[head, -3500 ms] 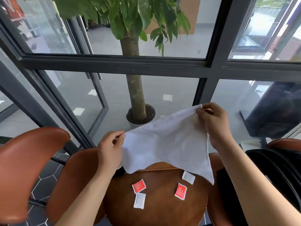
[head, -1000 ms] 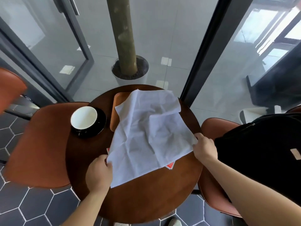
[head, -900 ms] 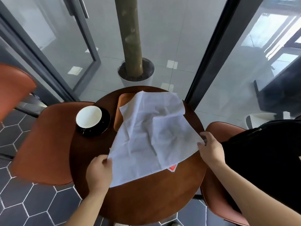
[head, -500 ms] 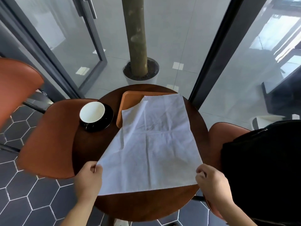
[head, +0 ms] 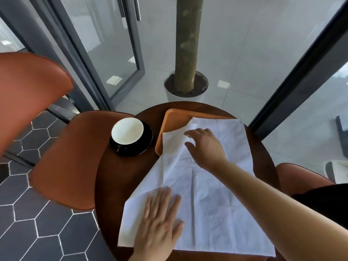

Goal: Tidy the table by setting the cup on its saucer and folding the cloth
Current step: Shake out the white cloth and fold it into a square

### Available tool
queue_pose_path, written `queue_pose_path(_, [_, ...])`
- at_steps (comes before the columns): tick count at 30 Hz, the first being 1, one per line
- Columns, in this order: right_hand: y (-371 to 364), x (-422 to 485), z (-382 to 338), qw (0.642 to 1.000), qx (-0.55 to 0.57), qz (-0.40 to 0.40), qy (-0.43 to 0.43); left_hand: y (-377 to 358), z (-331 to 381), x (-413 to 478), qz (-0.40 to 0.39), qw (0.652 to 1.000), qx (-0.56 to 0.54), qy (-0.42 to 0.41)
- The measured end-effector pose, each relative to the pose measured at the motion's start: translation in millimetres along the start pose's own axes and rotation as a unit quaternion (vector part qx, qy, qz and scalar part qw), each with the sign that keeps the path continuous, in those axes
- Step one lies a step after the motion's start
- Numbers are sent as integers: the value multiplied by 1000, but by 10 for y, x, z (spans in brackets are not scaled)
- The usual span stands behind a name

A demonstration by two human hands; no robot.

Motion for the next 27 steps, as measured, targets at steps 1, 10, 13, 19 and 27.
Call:
queue_pose_path(1, [-66, 234, -68, 999, -34, -34, 0, -51, -27, -5, 4, 1000, 2, -2])
queue_pose_path(10, [-520, 1066, -191, 952, -239, -190, 28, -286, -41, 25, 68, 997, 25, -1])
queue_pose_path(13, [-481, 1152, -158, 966, -190, -171, 21, -276, -31, 20, 76, 997, 26, -2])
queue_pose_path(19, [-308, 1382, -261, 985, -161, -5, 57, -296, -22, 15, 108, 992, 61, -2])
queue_pose_path(27, [-516, 1680, -536, 986, -161, 12, 36, -333, -48, 35, 158, 981, 108, -26])
Point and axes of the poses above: each hand's wrist, its own x-axis towards the middle knuckle, its own y-axis out of the back of the hand, z = x × y, the point moved 2 cm from there along x, towards the middle knuckle, and after that the axes turned 1 degree about -y, right-handed, at the moved point
